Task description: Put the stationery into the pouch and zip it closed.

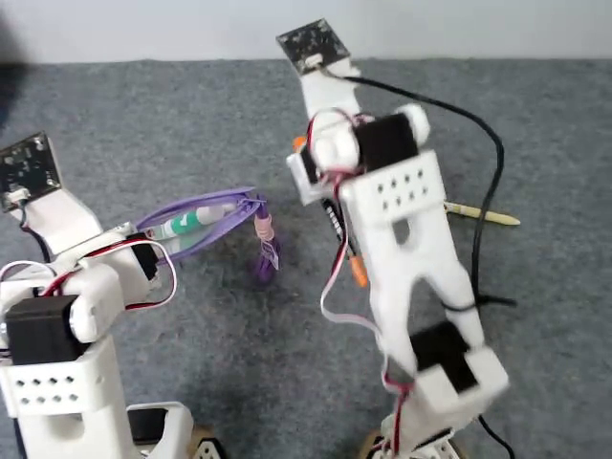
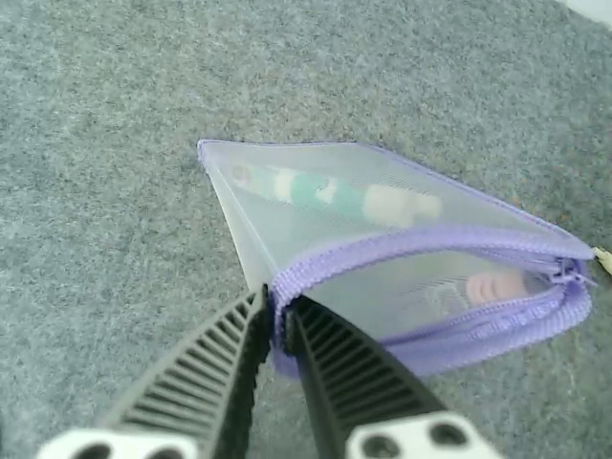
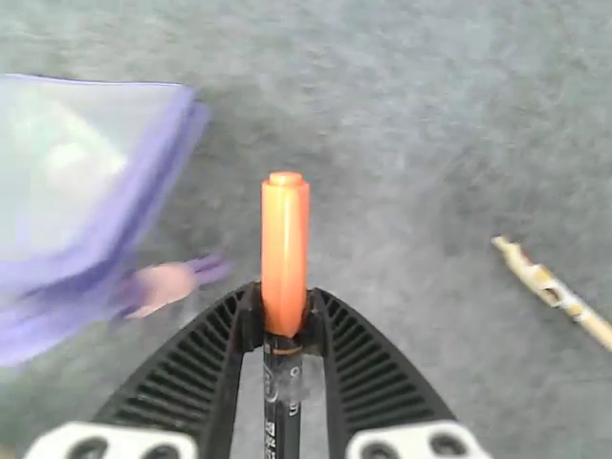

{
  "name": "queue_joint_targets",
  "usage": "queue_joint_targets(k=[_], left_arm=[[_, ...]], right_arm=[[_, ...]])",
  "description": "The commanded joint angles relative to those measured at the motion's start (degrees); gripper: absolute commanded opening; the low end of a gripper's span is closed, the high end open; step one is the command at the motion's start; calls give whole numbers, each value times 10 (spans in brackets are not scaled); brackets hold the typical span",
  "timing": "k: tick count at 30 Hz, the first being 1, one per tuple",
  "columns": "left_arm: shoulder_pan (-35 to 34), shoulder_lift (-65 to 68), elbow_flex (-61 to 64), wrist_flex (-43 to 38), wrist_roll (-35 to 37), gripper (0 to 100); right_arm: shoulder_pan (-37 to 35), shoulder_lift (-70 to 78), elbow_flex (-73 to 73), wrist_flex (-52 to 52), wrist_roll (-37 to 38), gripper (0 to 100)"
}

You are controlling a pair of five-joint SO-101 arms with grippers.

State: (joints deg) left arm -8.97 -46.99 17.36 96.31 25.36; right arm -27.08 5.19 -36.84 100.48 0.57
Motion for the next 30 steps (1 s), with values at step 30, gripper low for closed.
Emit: queue_joint_targets(k=[30], left_arm=[[-4, 4, -31, 16, 3, 11]], right_arm=[[-154, -414, 542, -745, -269, 8]])
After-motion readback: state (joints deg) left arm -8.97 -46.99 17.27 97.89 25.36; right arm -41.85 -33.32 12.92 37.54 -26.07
